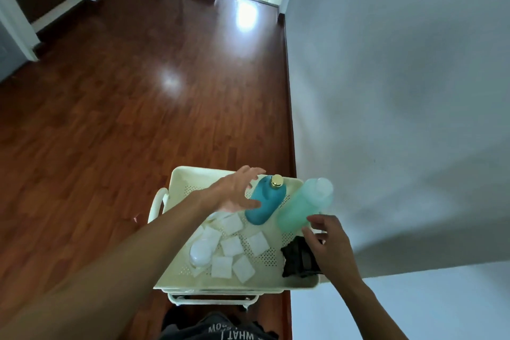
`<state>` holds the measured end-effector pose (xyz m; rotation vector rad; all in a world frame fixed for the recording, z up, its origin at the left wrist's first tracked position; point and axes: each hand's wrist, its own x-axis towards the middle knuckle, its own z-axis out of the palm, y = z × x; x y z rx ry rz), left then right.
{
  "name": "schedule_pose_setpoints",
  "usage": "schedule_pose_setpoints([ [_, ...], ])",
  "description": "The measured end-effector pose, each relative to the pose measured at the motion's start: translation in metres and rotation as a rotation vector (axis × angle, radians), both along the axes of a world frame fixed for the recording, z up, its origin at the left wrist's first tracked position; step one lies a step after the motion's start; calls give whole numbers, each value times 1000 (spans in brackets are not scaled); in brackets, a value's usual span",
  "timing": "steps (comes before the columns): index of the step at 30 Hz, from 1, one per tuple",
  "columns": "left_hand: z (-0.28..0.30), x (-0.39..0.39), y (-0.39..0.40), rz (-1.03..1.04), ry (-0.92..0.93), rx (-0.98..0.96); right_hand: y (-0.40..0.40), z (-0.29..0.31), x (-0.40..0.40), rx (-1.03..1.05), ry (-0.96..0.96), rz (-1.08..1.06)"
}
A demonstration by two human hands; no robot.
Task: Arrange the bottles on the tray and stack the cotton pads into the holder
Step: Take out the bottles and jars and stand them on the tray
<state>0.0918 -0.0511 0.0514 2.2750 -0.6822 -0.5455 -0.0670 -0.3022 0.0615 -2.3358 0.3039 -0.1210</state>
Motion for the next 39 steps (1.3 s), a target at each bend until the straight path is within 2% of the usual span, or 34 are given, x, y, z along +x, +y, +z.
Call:
schedule_pose_setpoints([
  [6,10,-10,-36,39,-49,-5,-33,4,12,103,7,-159],
  [10,8,-14,-43,129,-103,-51,-39,-3,31,192,64,-83],
  [16,9,-21,-46,193,-73,-90,-41,-24,52,272,9,13],
  [24,8,-22,-49,206,-22,-78,-48,-30,59,192,-13,67],
  [30,4,-21,-47,215,-17,-52,-51,-24,78,-47,9,119],
  [39,3,-24,-46,218,-6,-49,-59,-19,118,-38,25,135],
])
